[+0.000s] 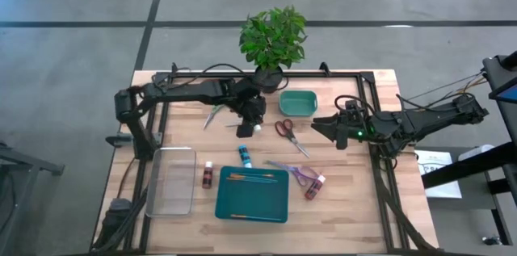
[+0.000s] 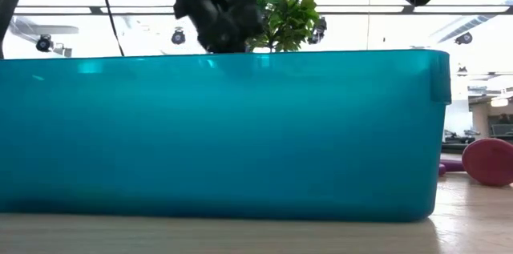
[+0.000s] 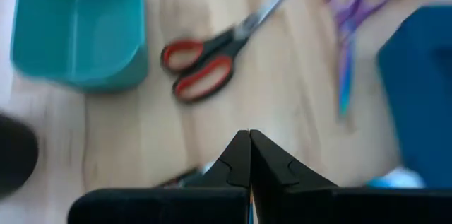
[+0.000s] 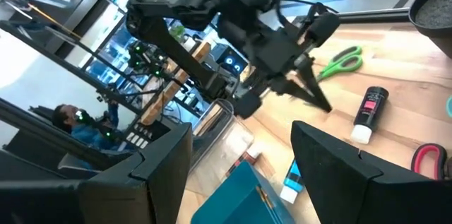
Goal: Pick & Place Paint Supplies
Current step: Put the blue paint brush into the blue bin
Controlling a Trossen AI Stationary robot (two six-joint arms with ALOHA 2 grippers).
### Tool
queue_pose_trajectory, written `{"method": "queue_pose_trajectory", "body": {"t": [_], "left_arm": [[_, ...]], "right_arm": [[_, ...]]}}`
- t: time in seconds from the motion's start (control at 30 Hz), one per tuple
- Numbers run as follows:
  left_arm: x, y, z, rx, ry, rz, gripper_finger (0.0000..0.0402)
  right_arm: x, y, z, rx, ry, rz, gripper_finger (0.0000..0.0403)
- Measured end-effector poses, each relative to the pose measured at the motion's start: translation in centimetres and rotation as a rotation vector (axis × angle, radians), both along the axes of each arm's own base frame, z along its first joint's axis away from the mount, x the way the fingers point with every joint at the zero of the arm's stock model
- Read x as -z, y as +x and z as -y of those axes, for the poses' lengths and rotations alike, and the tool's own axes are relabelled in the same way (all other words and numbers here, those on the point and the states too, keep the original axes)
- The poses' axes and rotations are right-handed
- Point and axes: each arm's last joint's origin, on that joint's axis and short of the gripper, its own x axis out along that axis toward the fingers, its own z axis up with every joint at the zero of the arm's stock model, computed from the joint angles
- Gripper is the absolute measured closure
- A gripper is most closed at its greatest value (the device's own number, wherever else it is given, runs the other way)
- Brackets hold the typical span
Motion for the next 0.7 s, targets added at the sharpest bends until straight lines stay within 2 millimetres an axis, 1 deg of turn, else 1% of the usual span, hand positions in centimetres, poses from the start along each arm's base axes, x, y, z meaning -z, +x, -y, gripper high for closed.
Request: {"method": "queue_pose_trajectory", "body": {"t": [0.07, 0.13, 0.23, 0.43, 0.7], "left_arm": [[-1.1, 0.5, 1.1, 0.017, -0.023, 0.018, 0.0401], [-2.0, 1.2, 2.6, 0.032, -0.038, 0.044, 0.0401], [-2.6, 2.0, 5.3, 0.048, -0.083, 0.049, 0.0401], [-2.9, 2.4, 9.7, 0.035, -0.178, 0.021, 0.0401], [-2.9, 2.3, 14.3, 0.016, -0.281, -0.023, 0.0401]], "right_arm": [[0.0, 0.0, 0.0, -0.001, -0.003, -0.002, 0.0165], [0.0, 0.0, 0.0, -0.001, -0.007, -0.003, 0.0165], [0.0, 0.0, 0.0, -0.001, -0.008, -0.006, 0.0165], [0.5, -0.1, 0.0, -0.003, 0.005, -0.047, 0.0165], [0.8, -0.1, -0.1, -0.041, 0.005, -0.079, 0.0165]]}}
